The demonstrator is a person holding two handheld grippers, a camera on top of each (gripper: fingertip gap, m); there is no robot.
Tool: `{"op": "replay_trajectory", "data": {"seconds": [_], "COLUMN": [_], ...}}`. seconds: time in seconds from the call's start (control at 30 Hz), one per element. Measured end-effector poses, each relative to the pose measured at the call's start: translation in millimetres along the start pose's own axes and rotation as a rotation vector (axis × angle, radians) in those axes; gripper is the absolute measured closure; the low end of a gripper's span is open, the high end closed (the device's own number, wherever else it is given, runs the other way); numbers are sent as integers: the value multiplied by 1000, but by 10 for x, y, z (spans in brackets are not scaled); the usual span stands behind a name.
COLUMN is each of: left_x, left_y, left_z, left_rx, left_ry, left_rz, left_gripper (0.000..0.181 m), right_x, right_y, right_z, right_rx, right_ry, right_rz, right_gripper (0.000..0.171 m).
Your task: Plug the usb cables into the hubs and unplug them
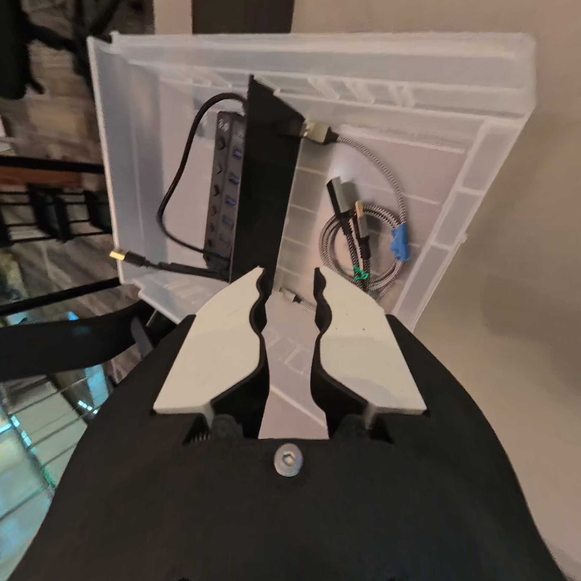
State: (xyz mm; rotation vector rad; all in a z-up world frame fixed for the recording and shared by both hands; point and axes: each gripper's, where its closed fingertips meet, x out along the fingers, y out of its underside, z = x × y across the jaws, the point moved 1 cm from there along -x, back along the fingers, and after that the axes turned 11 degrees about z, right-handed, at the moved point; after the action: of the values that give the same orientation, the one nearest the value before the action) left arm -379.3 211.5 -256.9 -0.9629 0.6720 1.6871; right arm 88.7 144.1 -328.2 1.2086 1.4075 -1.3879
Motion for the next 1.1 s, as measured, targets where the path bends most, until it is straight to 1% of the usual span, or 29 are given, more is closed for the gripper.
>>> {"op": "replay_trajectory", "data": {"seconds": [0.2, 0.33, 0.37, 0.53, 0.57, 0.6, 0.67, 0.77, 0.9, 1.0, 1.1], "left_x": [292, 385, 417, 740, 813, 855, 871, 882, 868, 693, 320], "left_y": [-261, -593, -642, -698, -692, -702, -731, -746, -725, -723, -694], "left_z": [-230, -418, -474, -616, -611, -616, -599, -594, -572, -460, -210], "left_rx": [48, -46, -74, -161, -185, -203, -261, -294, -295, -347, -421], "left_ry": [148, 297, 336, 369, 351, 345, 355, 386, 381, 376, 334], "left_rz": [-18, -138, -138, -22, 7, 16, 28, 48, 45, -30, -153], "left_gripper": [151, 154, 154, 157, 161, 170, 172, 175, 178, 178, 178], "right_x": [-66, -99, -101, -108, -107, -106, -101, -94, -129, -167, -213], "right_y": [-84, -108, -111, -148, -154, -159, -169, -171, -181, -183, -178], "right_z": [-10, -14, -12, 1, 5, 10, 18, 27, 37, 48, 56], "right_rx": [15, 28, 31, 36, 34, 33, 31, 27, 29, 25, 21], "right_ry": [17, 30, 31, 30, 31, 31, 30, 31, 35, 43, 54], "right_rz": [-5, -12, -14, -36, -40, -45, -56, -70, -107, -134, -154], "right_gripper": [39, 42, 43, 44, 45, 45, 45, 46, 47, 49, 49]}}
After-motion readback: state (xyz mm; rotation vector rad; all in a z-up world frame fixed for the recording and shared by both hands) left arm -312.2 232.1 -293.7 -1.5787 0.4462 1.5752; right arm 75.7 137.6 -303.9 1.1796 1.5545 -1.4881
